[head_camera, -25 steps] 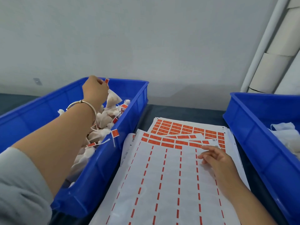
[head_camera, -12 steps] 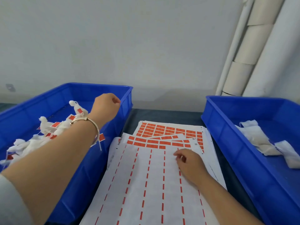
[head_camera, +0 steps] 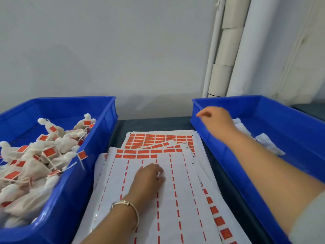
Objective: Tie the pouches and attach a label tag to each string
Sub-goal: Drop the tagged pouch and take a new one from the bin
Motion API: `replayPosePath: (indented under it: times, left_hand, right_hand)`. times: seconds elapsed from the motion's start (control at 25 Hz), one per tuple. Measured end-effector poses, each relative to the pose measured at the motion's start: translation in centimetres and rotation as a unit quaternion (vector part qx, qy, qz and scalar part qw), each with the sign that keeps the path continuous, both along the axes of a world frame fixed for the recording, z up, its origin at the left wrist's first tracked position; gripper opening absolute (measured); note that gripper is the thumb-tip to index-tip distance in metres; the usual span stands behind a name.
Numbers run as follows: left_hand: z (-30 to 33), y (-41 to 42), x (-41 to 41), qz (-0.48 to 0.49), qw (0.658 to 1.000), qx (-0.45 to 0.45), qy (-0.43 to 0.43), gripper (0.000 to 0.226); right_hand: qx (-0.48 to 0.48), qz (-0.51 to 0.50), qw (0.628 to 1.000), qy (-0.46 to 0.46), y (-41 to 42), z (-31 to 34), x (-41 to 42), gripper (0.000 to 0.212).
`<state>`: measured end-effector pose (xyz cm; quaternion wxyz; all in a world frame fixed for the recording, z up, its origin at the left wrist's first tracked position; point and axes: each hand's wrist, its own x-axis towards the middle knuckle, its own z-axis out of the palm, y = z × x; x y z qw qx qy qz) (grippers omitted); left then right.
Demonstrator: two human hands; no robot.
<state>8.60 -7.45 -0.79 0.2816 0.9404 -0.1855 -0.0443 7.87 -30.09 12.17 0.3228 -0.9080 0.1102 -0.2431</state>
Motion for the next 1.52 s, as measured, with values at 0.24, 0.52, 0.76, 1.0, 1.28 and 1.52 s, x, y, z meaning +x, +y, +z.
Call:
replayPosePath:
  times: [0.24,0.52,0.76,1.0,1.28,1.52]
  left_hand:
    - [-2.6,-0.5,0.5,0.005,0.998,0.005,-0.057,0.035]
    - [-3.3,-0.7,0.6,0.024,0.997,0.011,-0.075,0.035]
    - [-3.0,-0.7,0.4,0.025,0.997,0.010,-0.077,0.034]
    - [-2.6,-0.7,0.1,0.028,0.997,0.005,-0.074,0.033]
    - [-2.3,-0.7,-0.1,0.026,0.997,-0.013,-0.069,0.032]
    - [-1.8,-0.4,-0.4,0.026,0.997,-0.055,-0.051,0.029]
  right_hand:
    - [-0.099,-0.123,0.954,0.256,-12.6,-3.8,-0.6,0.042]
    - [-0.102,-0.038,0.926,0.362,-14.6,-7.5,0.2,0.060]
    - [-0.111,-0.042,0.956,0.267,-12.9,-7.7,0.9,0.031]
    - [0.077,-0.188,0.975,0.091,-14.7,-5.5,-0.4,0.026]
    - [0.235,-0.193,0.950,-0.075,-12.7,-0.6,-0.4,0.015]
    - [0.200,-0.093,0.960,-0.173,-3.6,4.7,0.9,0.021]
